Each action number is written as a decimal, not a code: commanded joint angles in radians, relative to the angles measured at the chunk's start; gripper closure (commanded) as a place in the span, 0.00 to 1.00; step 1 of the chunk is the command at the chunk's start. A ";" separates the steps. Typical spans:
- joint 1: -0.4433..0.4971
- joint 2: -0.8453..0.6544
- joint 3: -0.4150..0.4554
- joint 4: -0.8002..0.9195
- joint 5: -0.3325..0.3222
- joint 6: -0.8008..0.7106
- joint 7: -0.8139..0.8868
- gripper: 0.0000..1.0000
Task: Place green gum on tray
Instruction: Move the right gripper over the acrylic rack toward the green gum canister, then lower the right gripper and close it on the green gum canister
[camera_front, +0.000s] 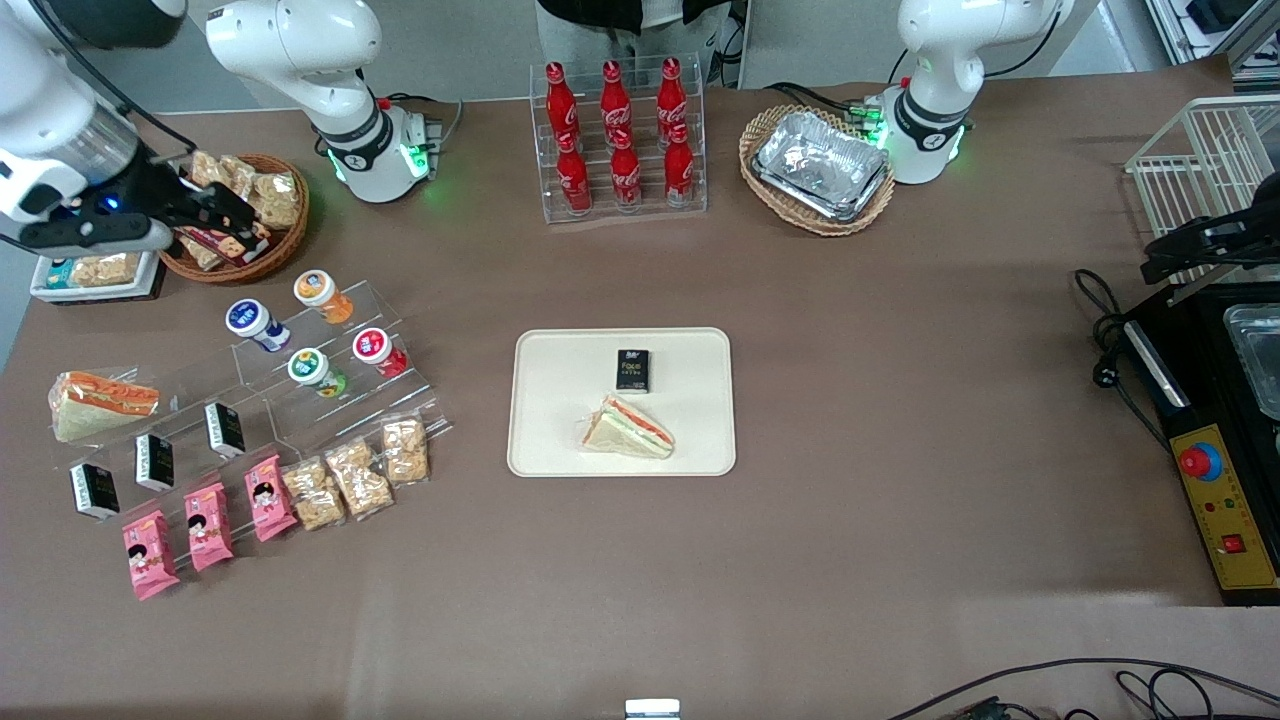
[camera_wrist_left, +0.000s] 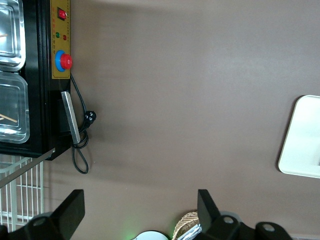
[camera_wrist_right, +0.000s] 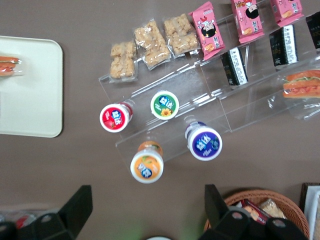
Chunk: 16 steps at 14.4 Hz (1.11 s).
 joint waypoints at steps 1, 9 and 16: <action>0.010 0.067 -0.006 -0.125 0.018 0.202 0.012 0.00; 0.021 0.307 -0.007 -0.200 0.016 0.535 0.010 0.00; 0.012 0.325 -0.012 -0.272 0.018 0.643 -0.003 0.00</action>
